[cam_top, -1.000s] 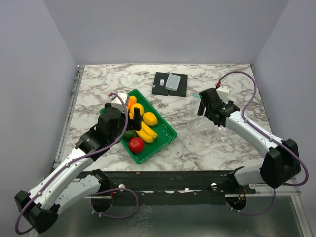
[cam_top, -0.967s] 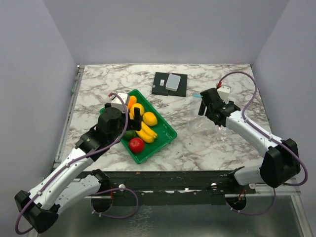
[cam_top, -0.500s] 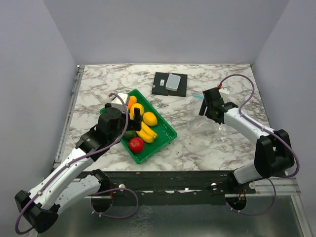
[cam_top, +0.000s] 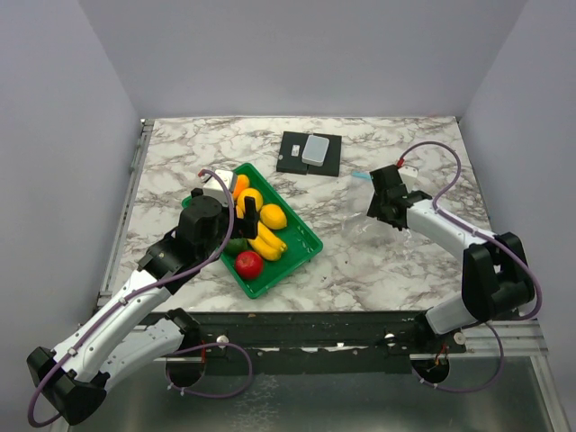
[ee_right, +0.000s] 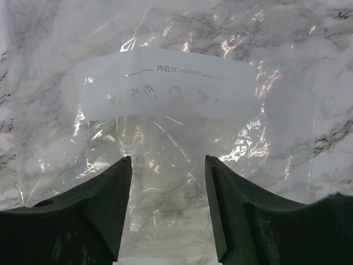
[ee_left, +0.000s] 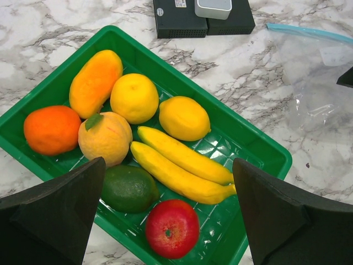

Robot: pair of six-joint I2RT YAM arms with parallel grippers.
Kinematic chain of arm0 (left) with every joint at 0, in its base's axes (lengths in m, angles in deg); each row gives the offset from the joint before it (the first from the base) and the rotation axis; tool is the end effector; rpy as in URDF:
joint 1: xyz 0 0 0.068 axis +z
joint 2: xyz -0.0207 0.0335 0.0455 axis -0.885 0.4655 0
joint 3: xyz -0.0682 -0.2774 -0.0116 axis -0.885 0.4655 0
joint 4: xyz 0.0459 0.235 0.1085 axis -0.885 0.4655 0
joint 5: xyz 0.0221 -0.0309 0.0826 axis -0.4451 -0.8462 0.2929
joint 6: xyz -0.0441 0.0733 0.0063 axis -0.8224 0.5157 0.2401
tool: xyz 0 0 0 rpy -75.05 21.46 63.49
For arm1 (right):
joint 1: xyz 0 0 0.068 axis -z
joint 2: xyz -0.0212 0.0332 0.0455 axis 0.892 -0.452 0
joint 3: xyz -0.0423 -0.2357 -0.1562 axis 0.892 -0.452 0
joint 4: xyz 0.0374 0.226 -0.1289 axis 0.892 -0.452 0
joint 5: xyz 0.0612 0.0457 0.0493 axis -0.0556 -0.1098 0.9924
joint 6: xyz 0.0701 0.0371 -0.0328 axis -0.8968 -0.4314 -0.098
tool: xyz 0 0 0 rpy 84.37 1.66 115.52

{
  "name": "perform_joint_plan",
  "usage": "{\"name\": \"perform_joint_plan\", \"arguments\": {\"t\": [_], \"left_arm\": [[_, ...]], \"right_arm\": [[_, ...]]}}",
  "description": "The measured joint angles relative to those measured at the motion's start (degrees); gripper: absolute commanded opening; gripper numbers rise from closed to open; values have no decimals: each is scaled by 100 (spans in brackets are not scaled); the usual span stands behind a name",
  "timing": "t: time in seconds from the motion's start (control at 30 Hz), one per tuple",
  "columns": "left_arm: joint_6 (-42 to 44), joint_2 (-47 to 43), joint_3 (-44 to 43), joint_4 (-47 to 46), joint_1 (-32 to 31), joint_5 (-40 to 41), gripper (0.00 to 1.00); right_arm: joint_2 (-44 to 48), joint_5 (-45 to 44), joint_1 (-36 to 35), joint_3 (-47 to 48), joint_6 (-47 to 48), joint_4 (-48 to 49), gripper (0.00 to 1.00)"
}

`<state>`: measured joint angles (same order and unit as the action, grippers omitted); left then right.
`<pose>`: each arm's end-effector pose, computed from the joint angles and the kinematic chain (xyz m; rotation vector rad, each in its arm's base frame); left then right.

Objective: Place the food in the zip-top bag and seal the zipper
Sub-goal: Pick up the zipper food storage bag at the center of the board.

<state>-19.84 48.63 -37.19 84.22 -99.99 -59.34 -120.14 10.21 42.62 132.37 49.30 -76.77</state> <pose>0.1786 -0.1117 0.3182 0.2003 1.9550 -0.3332 0.3089 0.0788 0.1914 0.4687 2.3835 -0.1879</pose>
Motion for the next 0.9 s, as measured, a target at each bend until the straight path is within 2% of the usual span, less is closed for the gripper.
{"name": "perform_joint_plan", "arguments": {"t": [0.3,0.57,0.9], "left_arm": [[0,0,0,0,0,0,99],[0,0,0,0,0,0,99],[2,7,0,0,0,0,99]], "right_arm": [[-26,166,0,-153,31,138,1],[50,260,0,-164,133,151,1],[1016,527,2,-400,457,203,1]]}}
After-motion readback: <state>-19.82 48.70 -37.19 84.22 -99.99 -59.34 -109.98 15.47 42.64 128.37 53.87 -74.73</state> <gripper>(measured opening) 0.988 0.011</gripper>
